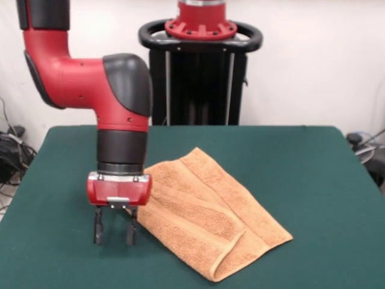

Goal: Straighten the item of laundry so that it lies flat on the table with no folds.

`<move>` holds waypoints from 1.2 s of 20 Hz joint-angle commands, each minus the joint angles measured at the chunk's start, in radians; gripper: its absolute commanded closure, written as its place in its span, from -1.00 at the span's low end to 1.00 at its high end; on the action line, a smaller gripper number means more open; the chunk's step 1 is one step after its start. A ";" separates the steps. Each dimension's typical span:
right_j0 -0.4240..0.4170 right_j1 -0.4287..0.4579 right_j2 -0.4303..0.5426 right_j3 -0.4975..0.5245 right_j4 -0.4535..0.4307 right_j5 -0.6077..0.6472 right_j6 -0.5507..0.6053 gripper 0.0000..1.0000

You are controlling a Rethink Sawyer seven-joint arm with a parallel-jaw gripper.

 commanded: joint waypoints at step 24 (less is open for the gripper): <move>-0.014 -0.154 0.162 0.212 -0.016 0.240 0.171 -1.00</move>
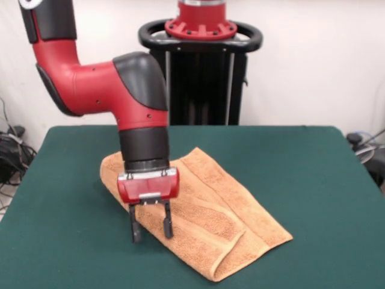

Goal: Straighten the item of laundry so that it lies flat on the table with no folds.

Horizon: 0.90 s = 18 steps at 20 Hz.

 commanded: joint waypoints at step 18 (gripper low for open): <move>0.091 -0.200 -0.001 0.132 0.083 0.285 0.150 -1.00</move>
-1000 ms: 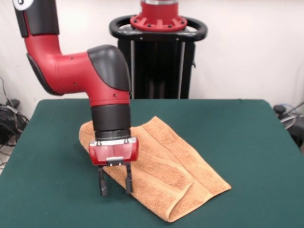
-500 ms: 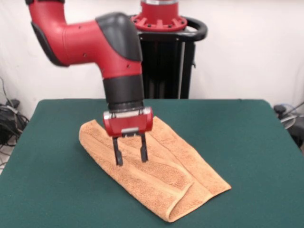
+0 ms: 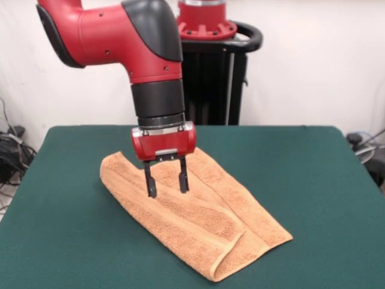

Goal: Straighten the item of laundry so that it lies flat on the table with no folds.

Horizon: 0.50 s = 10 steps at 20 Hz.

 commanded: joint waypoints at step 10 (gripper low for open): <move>0.219 0.257 -0.099 -0.269 -0.005 -0.024 0.117 -1.00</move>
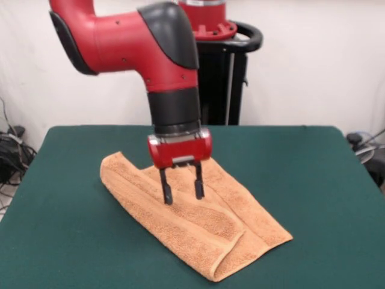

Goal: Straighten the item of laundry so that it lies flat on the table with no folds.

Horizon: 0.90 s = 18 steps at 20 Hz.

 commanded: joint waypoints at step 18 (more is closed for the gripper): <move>0.330 0.362 -0.234 -0.441 0.047 -0.114 0.214 -1.00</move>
